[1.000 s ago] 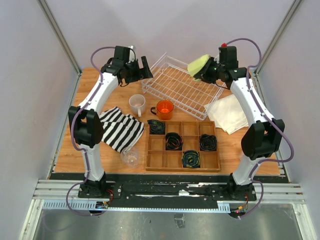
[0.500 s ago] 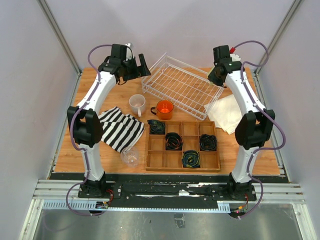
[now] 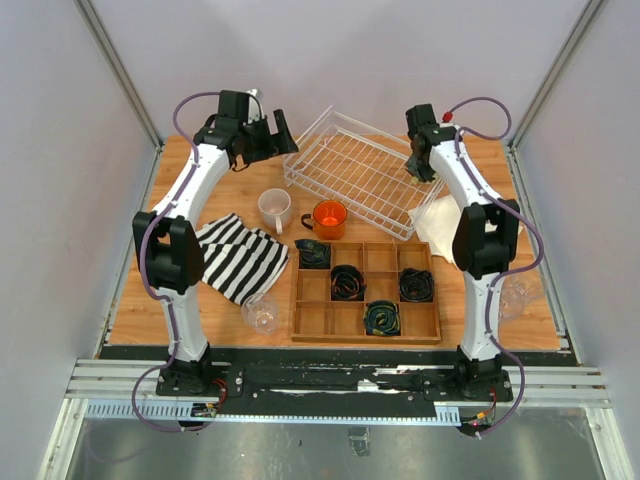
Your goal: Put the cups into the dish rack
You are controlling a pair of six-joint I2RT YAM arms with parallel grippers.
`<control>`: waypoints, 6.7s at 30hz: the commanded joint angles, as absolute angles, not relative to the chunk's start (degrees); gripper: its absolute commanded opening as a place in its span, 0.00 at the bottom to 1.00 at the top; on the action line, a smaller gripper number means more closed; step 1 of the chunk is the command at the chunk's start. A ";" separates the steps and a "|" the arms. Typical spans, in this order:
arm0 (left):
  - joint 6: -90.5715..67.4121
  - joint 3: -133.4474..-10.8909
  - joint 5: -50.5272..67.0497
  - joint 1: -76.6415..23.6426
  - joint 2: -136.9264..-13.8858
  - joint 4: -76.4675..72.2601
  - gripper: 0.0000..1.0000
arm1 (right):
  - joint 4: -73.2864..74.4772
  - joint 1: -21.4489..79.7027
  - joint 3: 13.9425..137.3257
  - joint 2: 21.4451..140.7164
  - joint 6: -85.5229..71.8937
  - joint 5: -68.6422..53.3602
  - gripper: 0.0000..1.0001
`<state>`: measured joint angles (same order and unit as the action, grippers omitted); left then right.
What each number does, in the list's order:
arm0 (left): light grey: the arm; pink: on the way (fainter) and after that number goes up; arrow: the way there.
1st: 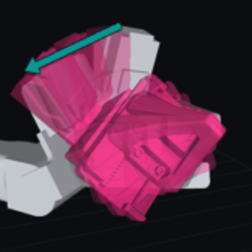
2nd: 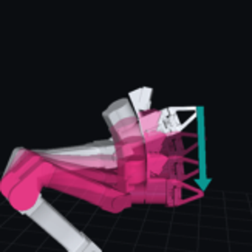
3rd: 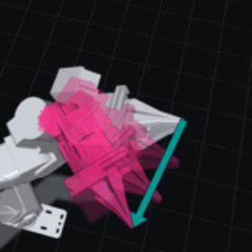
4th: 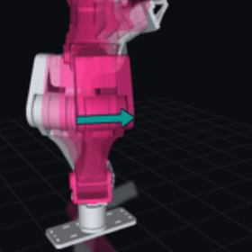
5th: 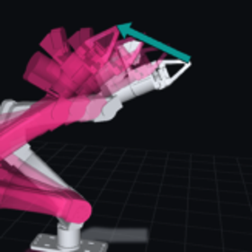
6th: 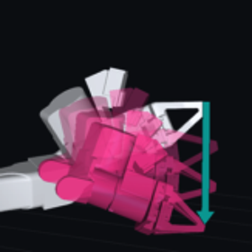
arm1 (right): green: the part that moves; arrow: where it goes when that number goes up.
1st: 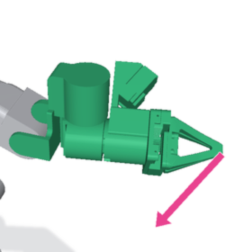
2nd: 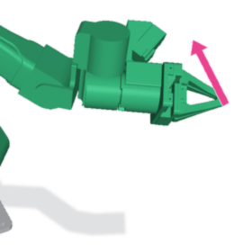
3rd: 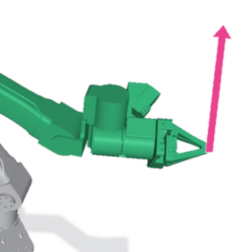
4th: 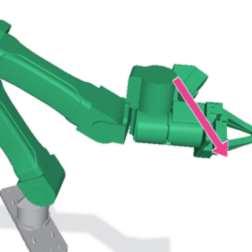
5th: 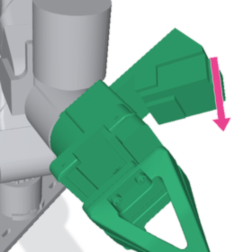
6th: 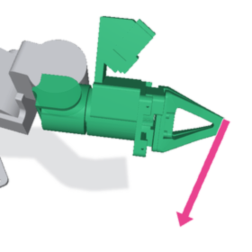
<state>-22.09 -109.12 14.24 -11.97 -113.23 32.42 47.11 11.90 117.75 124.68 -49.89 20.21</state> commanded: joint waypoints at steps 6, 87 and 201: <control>-20.76 -107.45 16.13 -10.14 -112.37 30.85 1.00 | 49.61 13.37 126.39 128.08 -55.58 27.55 0.01; -21.20 -91.96 15.96 -8.17 -102.84 27.97 1.00 | 44.08 16.71 117.12 121.43 -50.70 23.25 0.58; -80.55 -65.20 44.50 -7.83 -85.88 -28.79 0.00 | -54.20 33.74 78.33 107.99 -98.50 -35.63 0.64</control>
<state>-79.81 -65.71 40.18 -6.68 -89.30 -22.17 -48.66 31.90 75.53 107.39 -95.79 -38.79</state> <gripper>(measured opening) 0.055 0.644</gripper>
